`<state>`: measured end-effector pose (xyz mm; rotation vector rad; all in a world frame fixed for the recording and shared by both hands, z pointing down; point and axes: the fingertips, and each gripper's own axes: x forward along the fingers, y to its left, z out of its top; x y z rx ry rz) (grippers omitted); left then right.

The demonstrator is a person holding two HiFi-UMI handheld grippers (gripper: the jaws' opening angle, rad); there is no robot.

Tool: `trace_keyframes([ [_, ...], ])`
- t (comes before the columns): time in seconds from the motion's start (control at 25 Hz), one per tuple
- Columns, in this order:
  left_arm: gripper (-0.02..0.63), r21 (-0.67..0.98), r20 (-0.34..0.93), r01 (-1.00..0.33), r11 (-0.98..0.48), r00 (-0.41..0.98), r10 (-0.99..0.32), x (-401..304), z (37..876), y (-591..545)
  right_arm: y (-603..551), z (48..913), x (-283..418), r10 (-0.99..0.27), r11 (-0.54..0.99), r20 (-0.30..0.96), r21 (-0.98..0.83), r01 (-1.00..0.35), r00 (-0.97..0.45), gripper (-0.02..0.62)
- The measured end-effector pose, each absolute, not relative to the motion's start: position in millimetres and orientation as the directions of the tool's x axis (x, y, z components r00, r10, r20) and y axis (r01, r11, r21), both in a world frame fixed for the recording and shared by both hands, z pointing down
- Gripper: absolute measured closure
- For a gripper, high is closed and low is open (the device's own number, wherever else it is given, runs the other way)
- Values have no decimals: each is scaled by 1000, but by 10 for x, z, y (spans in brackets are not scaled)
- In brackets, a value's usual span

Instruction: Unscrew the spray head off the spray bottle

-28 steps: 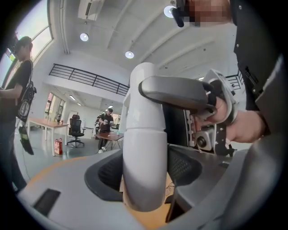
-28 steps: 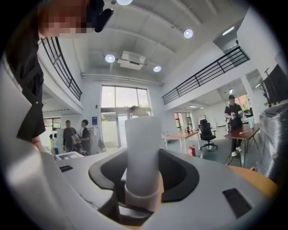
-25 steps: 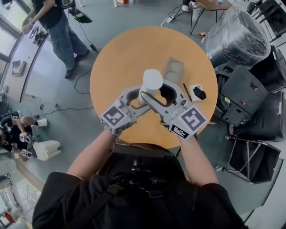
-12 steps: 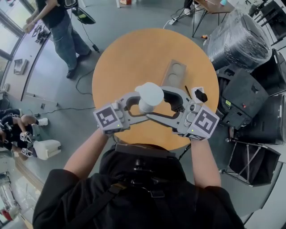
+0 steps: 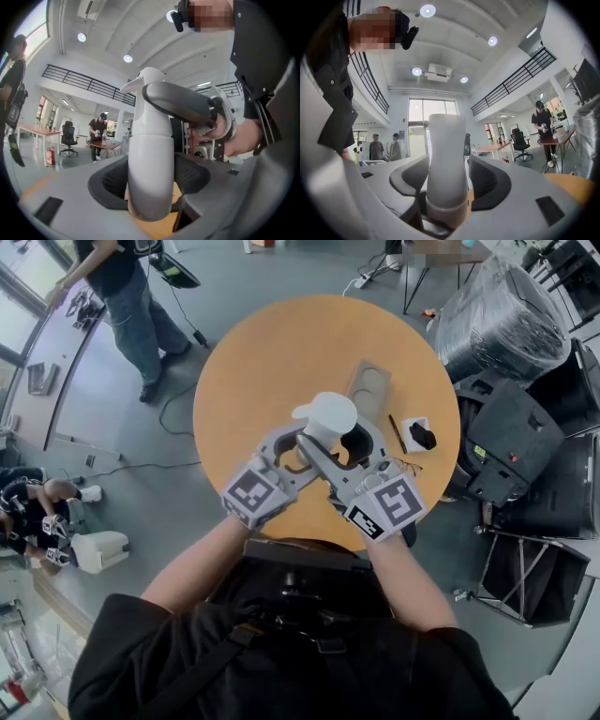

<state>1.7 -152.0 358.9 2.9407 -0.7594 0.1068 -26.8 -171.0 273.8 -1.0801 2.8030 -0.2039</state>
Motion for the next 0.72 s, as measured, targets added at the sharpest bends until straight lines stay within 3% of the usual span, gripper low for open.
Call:
trace_keyframes([
  [0.08,300,100,86,-430,-897,902,-423,53,3623,-1432,-1653,2749,-294,-641,764,-80,-158,-626,-763,356],
  [0.4,301,147,5,-55,-988,998,-55,87,3451,-854,-1036,2611,-376,-233,970,-131,-98,-221,-964,359],
  [0.72,300,126,15,-59,-990,998,-57,43,3490,-807,-1028,2439,-384,-248,966,-152,-114,-233,-957,360],
])
